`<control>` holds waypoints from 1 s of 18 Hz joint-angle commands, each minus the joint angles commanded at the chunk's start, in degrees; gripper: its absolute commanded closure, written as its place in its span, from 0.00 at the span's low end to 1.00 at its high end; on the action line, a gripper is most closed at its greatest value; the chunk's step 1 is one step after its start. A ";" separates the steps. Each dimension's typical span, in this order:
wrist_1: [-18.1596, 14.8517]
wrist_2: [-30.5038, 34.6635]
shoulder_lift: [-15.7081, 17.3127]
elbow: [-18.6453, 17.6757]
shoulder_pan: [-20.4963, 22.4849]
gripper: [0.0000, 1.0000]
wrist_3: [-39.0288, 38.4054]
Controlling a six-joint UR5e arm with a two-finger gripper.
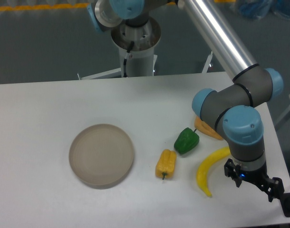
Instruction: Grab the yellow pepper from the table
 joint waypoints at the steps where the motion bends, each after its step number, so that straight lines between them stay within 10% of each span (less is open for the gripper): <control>1: 0.00 -0.09 0.00 0.09 0.00 0.00 0.00; 18: -0.26 -0.35 3.86 -2.63 -2.37 0.00 -13.62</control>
